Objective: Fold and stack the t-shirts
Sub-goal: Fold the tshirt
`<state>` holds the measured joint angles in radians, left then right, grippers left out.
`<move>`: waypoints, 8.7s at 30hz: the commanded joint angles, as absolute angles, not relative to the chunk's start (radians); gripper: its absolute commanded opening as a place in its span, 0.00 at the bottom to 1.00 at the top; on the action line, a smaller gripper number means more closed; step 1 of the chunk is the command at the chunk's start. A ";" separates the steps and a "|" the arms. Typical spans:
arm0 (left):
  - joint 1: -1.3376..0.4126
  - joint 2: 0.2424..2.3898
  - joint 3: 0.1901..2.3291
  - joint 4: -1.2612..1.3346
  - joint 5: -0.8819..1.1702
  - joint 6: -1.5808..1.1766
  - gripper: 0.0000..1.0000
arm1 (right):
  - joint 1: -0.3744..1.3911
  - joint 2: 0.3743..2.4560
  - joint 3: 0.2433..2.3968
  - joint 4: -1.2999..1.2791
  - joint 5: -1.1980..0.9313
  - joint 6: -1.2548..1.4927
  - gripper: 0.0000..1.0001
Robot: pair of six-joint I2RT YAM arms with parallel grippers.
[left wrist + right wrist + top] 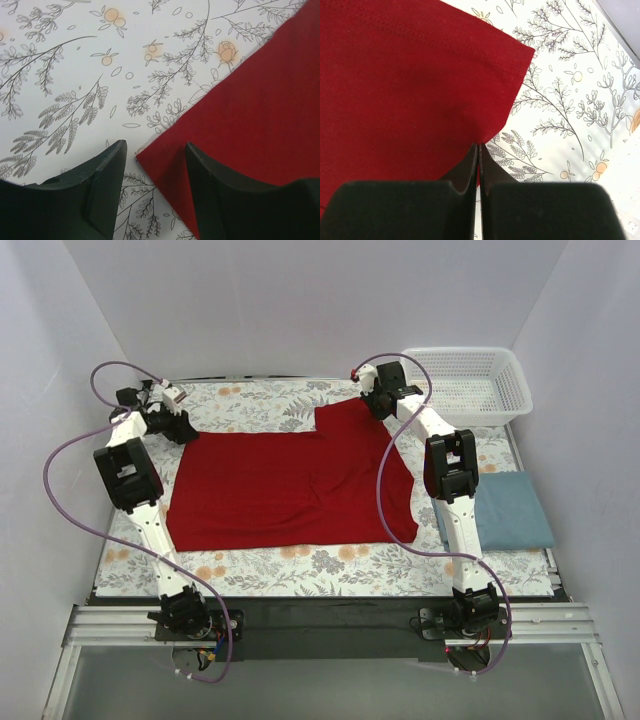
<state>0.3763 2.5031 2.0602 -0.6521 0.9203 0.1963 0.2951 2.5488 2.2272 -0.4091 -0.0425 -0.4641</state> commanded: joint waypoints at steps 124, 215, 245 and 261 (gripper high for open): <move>0.598 1.755 1.328 -0.985 0.980 0.989 0.00 | 0.356 1.586 1.318 -0.684 -0.130 -0.581 0.01; -0.535 2.106 1.612 -0.446 0.552 -0.617 0.27 | 0.241 1.818 1.219 -0.773 -0.495 -0.239 0.43; -0.535 1.991 1.559 -0.557 0.555 -0.657 0.00 | 0.236 1.819 1.252 -0.788 -0.508 -0.296 0.01; -0.535 1.924 1.365 -0.571 0.546 -0.715 0.00 | 0.275 1.799 1.224 -0.844 -0.445 -0.445 0.07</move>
<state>-0.5323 1.9839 1.3830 -0.5686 0.5385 -0.6975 0.2634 1.8168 1.2144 -0.7959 -0.4568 -0.4046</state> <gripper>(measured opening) 0.013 0.037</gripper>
